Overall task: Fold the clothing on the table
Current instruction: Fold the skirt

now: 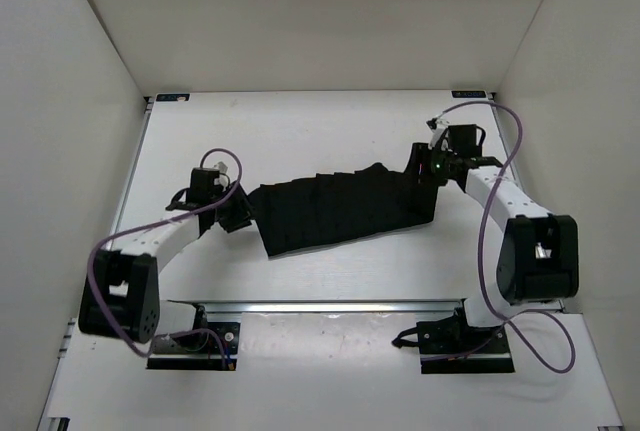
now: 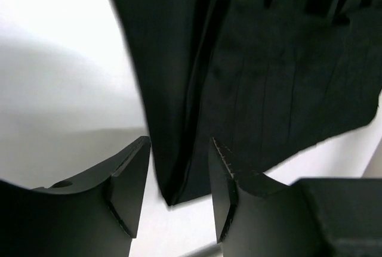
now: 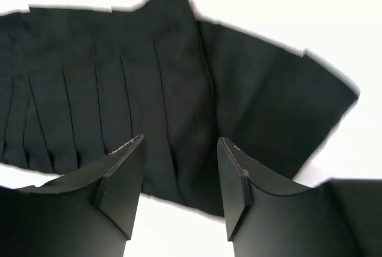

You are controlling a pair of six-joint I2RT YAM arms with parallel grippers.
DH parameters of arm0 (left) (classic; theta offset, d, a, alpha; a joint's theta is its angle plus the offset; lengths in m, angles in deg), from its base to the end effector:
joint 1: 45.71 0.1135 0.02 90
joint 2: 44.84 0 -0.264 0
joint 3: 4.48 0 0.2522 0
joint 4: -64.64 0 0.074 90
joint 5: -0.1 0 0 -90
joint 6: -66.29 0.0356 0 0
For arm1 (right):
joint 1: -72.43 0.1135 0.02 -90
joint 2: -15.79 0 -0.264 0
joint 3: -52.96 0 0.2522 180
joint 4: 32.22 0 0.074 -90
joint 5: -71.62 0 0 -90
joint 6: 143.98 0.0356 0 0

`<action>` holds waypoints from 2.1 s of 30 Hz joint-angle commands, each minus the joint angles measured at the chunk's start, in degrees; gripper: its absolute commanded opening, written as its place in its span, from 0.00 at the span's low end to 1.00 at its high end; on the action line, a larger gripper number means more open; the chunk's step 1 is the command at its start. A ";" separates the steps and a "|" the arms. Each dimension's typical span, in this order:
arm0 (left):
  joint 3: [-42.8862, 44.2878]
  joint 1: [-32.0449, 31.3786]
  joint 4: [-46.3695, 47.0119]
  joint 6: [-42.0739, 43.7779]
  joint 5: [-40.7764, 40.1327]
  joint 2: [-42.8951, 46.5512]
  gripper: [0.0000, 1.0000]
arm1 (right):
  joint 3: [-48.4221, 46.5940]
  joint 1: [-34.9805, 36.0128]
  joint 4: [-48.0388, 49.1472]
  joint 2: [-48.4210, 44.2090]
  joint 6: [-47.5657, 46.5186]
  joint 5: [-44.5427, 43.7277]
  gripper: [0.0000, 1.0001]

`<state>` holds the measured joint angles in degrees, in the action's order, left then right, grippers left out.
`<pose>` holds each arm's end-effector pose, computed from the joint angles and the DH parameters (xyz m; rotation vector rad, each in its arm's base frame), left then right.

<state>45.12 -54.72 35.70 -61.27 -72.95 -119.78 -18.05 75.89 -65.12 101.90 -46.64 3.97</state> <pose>0.2378 -0.0482 0.1728 -0.5200 2.5498 -0.6869 0.3157 0.0327 0.2317 -0.1003 2.3968 0.5569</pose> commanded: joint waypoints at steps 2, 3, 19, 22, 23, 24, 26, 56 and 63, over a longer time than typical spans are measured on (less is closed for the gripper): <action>2.84 -1.27 6.81 -1.02 -0.70 -7.31 0.53 | -7.15 0.93 5.52 8.80 -4.26 2.87 0.47; 3.01 -1.53 8.40 -1.28 -0.17 -8.81 0.52 | -9.34 0.41 4.82 11.25 -4.78 4.27 0.47; 7.59 -0.92 6.83 -0.49 -1.31 -19.46 0.00 | -26.77 3.13 -1.95 30.96 -5.66 12.02 0.27; 7.50 -0.83 7.27 -0.14 -1.92 -19.20 0.00 | -25.46 2.34 -0.91 28.77 -4.61 11.58 0.00; 7.06 -0.48 7.18 -0.14 -2.01 -19.28 0.00 | -25.10 2.34 -0.38 27.90 -4.09 11.66 0.00; 7.06 -0.30 7.36 -0.23 -1.66 -19.28 0.00 | -24.06 2.34 -0.11 26.32 -4.17 11.32 0.00; 6.79 -0.57 6.92 -0.23 -1.92 -19.02 0.00 | -22.73 1.55 0.76 24.47 -3.82 10.87 0.00; 4.42 0.58 6.39 1.08 -2.19 -18.14 0.00 | -13.14 -7.77 3.58 17.96 5.59 -0.90 0.01; 6.96 1.11 7.62 -0.14 3.78 -15.95 0.28 | -17.47 -8.65 -0.40 19.12 6.55 0.24 0.24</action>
<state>51.04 -54.11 44.51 -61.73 -71.42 -138.14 -34.36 67.92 -66.74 122.73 -41.05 3.91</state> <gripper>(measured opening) 0.199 0.228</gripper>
